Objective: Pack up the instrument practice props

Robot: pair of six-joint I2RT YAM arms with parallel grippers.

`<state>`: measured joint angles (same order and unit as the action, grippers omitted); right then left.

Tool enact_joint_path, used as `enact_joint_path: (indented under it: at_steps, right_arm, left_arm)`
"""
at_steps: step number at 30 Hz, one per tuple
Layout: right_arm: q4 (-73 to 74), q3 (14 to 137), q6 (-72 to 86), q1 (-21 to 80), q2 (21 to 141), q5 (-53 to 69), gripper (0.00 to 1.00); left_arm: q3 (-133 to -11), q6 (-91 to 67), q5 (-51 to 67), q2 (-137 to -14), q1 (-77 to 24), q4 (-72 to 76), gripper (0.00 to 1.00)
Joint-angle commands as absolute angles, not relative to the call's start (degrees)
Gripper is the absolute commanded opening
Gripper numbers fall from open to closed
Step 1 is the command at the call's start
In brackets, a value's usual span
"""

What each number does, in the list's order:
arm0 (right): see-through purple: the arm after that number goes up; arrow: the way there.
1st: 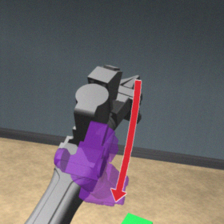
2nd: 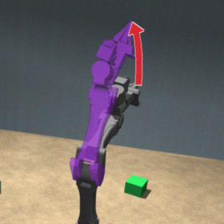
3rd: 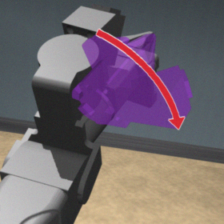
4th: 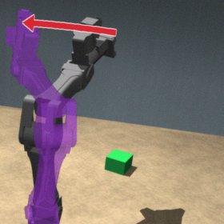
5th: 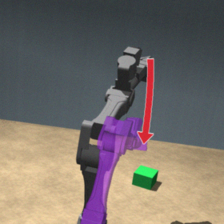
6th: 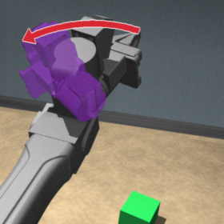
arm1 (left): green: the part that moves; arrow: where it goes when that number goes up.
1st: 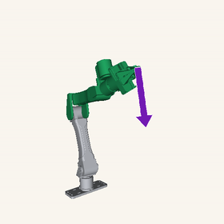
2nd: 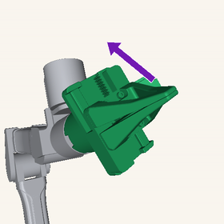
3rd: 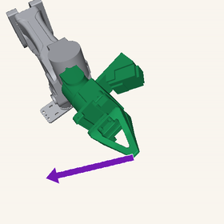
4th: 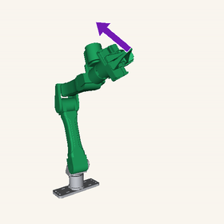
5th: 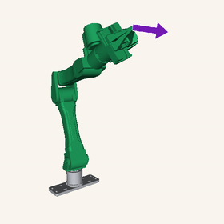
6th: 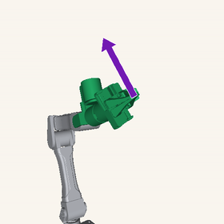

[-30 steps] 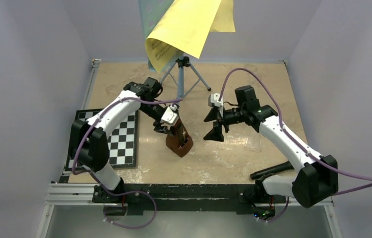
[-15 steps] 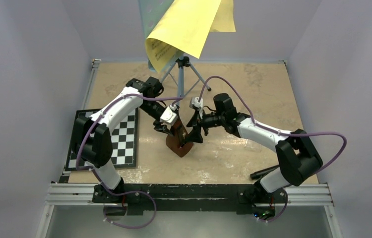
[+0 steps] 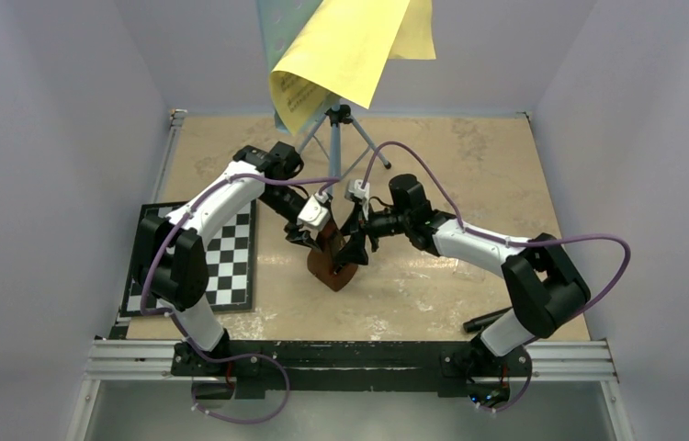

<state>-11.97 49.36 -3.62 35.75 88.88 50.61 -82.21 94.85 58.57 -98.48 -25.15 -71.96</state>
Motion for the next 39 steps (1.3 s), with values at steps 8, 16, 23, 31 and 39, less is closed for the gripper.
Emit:
enact_joint_path:
  at_steps: [8, 16, 23, 31, 39]
  right_arm:
    - [-8.97, 50.51, -7.65, 35.34, 86.54, 56.44, 0.84]
    - [-8.14, 52.56, -6.7, 33.4, 88.4, 55.11, 0.82]
    - [-7.45, 54.67, -5.88, 31.84, 90.35, 53.82, 0.81]
    - [-6.59, 56.26, -3.57, 31.19, 92.08, 52.84, 0.8]
    - [-6.63, 57.15, -1.53, 29.24, 93.55, 52.48, 0.79]
  left_arm:
    - [-79.95, 95.1, 59.31, -98.02, -25.49, -71.13, 0.0]
    - [-78.67, 94.68, 59.01, -97.25, -25.49, -69.68, 0.0]
    - [-79.2, 94.97, 58.62, -97.97, -25.49, -69.53, 0.0]
    - [-79.39, 95.34, 58.71, -98.44, -25.49, -70.17, 0.0]
    - [-78.98, 96.06, 58.8, -98.51, -25.49, -70.79, 0.0]
